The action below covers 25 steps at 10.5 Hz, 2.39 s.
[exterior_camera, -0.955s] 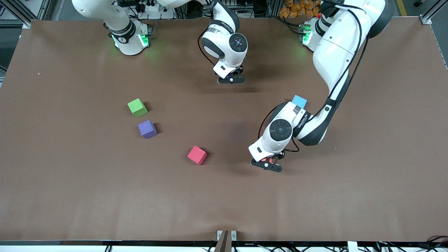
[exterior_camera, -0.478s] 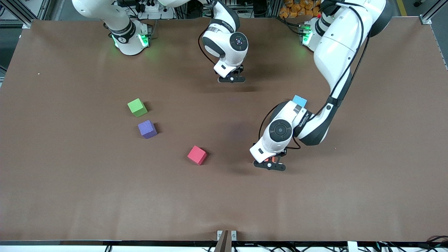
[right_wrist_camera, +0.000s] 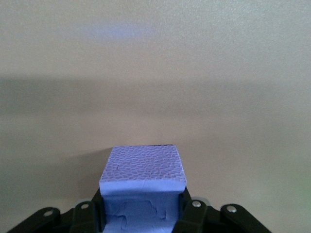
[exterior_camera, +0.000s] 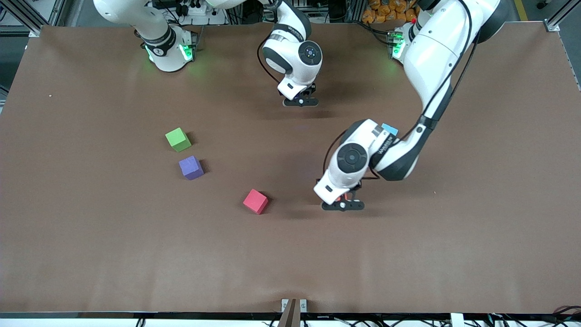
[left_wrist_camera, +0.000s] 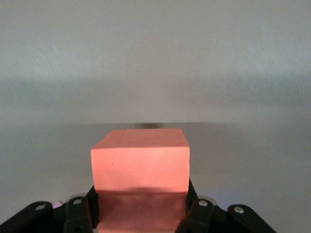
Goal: Arrange blocks into number 1
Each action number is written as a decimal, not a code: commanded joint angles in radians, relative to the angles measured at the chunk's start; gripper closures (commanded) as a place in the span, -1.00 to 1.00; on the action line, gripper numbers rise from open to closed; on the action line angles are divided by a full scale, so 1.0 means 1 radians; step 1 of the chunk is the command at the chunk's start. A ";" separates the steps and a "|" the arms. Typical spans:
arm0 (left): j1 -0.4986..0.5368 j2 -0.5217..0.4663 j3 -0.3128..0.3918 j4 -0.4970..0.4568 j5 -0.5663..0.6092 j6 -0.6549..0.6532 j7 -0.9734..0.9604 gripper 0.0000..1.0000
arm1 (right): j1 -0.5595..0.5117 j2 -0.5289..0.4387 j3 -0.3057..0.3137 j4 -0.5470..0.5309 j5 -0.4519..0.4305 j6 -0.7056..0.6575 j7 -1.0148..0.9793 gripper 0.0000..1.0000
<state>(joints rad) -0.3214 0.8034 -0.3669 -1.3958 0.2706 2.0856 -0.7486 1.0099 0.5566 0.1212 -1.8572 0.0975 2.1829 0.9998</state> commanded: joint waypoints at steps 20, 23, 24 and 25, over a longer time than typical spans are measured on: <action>-0.151 -0.251 -0.236 -0.552 0.015 0.225 -0.541 1.00 | -0.645 -0.092 -0.017 0.268 -0.033 -0.211 -0.319 -1.00; -0.176 -0.225 -0.234 -0.555 0.036 0.225 -0.578 1.00 | -0.631 0.066 -0.018 0.386 -0.033 -0.114 -0.310 -1.00; -0.177 -0.225 -0.234 -0.563 0.038 0.225 -0.578 1.00 | -0.623 0.113 -0.018 0.435 -0.038 -0.107 -0.265 -1.00; -0.177 -0.227 -0.236 -0.571 0.038 0.225 -0.578 1.00 | -0.622 0.149 -0.018 0.469 -0.045 -0.094 -0.219 -1.00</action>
<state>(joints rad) -0.4993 0.5824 -0.6036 -1.9478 0.2775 2.2939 -1.2989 0.3837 0.6247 0.0966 -1.4998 0.0797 2.0988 0.7136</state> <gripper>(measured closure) 0.366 0.000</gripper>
